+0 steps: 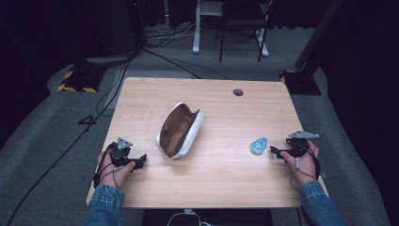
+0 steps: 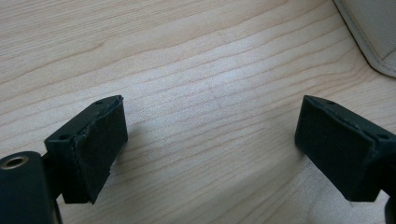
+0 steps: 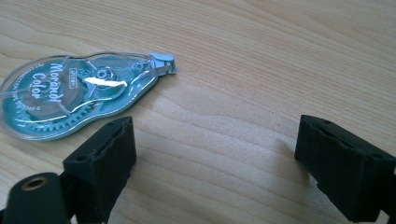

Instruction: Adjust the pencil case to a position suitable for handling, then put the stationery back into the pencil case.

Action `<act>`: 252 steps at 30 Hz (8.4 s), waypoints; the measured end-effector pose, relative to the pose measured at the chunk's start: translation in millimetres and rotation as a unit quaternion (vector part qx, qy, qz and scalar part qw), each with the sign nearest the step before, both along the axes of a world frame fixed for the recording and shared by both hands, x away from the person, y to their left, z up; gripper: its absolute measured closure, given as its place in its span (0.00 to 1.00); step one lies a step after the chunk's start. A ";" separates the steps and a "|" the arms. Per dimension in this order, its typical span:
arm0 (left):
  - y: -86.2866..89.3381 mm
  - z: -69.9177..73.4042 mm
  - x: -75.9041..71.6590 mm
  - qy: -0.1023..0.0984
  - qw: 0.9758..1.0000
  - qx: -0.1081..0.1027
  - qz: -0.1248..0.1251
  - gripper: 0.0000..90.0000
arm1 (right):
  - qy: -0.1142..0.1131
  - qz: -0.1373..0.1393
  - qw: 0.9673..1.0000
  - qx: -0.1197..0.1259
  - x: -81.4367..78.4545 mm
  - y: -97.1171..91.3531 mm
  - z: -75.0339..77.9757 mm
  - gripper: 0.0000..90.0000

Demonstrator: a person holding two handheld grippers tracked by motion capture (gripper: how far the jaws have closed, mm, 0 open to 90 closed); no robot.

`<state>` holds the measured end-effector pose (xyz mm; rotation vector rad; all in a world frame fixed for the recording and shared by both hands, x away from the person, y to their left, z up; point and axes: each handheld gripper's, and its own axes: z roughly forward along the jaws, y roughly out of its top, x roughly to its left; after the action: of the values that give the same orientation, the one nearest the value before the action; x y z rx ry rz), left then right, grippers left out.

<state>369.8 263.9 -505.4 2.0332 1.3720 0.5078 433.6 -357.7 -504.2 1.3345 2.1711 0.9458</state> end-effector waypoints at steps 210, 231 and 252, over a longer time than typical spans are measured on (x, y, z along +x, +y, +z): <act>-147.7 85.9 -3.3 -0.008 0.962 -0.087 -0.259 0.23 | -0.006 -0.001 1.000 0.000 -8.7 2.8 0.0 0.18; -91.0 88.9 2.4 -0.030 0.985 -0.047 -0.162 0.22 | -0.001 -0.010 1.000 0.004 -17.4 7.0 0.6 0.19; -49.6 38.8 5.3 0.031 0.995 0.029 -0.095 0.19 | 0.095 0.002 0.994 0.049 -15.8 40.6 33.8 0.23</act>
<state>375.1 214.3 -466.5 2.2159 1.1947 0.4077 417.7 -317.1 -470.4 1.5221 2.2930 0.9742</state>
